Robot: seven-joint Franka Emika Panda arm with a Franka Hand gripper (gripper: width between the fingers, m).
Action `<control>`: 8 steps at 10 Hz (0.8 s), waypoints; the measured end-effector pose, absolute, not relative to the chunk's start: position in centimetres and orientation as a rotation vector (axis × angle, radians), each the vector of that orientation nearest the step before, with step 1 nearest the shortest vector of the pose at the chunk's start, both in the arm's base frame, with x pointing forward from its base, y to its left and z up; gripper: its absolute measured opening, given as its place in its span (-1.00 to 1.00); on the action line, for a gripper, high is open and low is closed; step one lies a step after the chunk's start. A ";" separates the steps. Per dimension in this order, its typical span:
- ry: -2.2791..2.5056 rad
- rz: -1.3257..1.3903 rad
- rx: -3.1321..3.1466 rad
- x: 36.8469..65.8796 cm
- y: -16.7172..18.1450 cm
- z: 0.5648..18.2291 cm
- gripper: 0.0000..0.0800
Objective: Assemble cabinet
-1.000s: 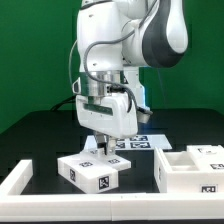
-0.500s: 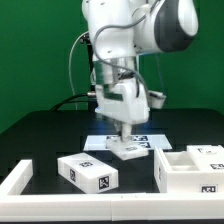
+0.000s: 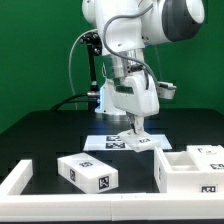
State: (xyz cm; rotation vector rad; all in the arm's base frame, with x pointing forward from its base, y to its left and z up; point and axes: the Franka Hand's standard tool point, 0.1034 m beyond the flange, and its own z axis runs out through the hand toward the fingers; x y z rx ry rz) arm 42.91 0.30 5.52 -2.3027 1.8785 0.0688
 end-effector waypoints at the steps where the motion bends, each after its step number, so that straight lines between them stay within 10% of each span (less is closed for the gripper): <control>1: 1.933 0.090 -2.256 42.5 1.1 5.6 -0.84; 8: 1.995 0.137 -2.203 44.4 5.2 6.3 -0.84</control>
Offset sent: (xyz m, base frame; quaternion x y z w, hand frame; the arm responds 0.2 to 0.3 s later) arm 0.0143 0.0346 0.0163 -0.0264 -0.0179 0.0275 0.9991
